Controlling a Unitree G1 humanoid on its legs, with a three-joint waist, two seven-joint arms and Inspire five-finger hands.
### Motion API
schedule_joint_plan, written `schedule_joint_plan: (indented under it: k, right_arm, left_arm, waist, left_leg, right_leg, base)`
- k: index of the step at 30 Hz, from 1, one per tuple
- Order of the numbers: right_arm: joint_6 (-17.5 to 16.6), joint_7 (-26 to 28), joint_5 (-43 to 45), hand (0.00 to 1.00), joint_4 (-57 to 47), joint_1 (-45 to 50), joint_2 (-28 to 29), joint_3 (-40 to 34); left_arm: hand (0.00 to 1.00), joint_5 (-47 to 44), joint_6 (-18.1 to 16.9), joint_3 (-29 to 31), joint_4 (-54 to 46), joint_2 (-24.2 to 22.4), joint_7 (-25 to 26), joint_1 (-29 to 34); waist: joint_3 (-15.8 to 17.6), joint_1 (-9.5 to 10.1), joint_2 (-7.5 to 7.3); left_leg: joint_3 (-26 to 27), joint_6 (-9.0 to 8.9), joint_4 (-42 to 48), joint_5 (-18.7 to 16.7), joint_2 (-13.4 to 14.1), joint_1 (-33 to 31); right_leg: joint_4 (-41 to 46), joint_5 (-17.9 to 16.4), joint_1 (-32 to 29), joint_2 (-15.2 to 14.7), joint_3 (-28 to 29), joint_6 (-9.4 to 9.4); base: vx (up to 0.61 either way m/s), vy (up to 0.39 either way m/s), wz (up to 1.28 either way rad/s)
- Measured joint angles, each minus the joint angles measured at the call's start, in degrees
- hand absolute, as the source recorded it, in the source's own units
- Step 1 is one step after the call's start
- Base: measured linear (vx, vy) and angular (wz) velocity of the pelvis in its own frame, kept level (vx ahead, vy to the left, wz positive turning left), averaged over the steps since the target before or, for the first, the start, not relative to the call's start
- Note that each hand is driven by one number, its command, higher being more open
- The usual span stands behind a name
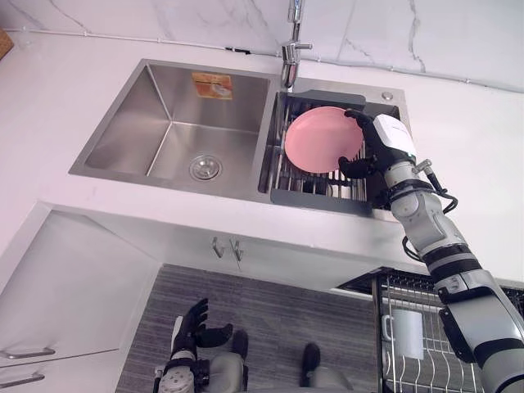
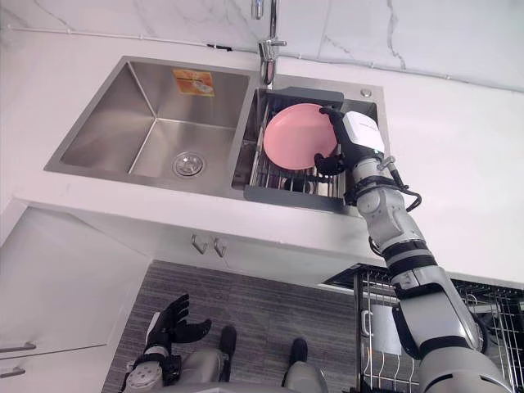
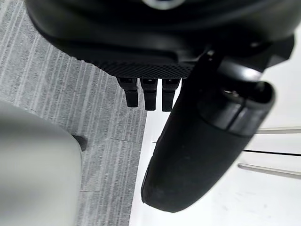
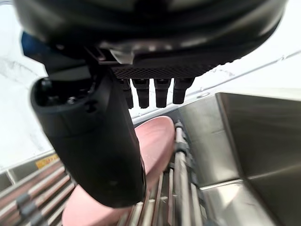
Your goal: Walk over to the sink, pick up the cup, carry it to the dishwasher, place the cup inside the dishwasher, then close the dishwasher door
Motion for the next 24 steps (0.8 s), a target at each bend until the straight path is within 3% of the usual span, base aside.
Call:
schedule_joint_plan:
  k: [9, 20, 21, 24]
  right_arm:
    - [0.79, -0.16, -3.04, 0.9, 8.96, -11.54, -0.05, 4.22]
    - [2.74, -5.5, -3.73, 0.9, 18.27, -24.79, -1.74, 4.2]
    - [2.72, -6.07, -3.73, 0.3, 19.11, -26.36, -2.23, 4.21]
    - [3.13, -6.33, -3.71, 0.3, 22.28, -28.45, -2.66, 4.37]
  left_arm:
    - [0.9, -0.13, -0.12, 0.03, 0.15, 0.6, 0.25, -2.39]
    - [0.9, -2.39, -0.3, -0.01, 0.62, 1.8, 1.93, -5.97]
    - [0.9, -2.44, -0.3, -0.08, 0.67, 1.76, 2.08, -6.6]
    - [0.9, -2.53, -0.89, -0.13, 0.7, 1.82, 2.25, -8.24]
  waist:
    - [3.54, 0.81, 0.14]
    - [7.68, 2.75, 0.36]
    - [8.02, 2.85, 0.71]
    - [8.74, 3.91, 1.31]
  left_leg:
    - [-0.38, -0.8, -1.46, 2.51, 0.97, -2.73]
    - [-2.46, -0.91, -1.4, 4.1, 2.37, -6.1]
    - [-2.68, -0.93, -1.35, 4.12, 2.36, -6.52]
    - [-3.32, -1.02, -1.37, 4.19, 2.36, -7.17]
  right_leg:
    - [-0.12, 1.51, -3.14, 1.08, 0.11, -1.54]
    - [-0.01, 2.25, -5.72, 2.95, -2.02, -2.36]
    - [0.02, 2.25, -5.98, 2.97, -2.21, -2.37]
    - [0.14, 2.07, -6.39, 3.02, -2.8, -2.58]
  base:
    - [-0.14, -0.006, 0.01]
    - [0.02, -0.021, 0.07]
    - [0.01, -0.01, 0.06]
    - [0.0, -0.009, 0.1]
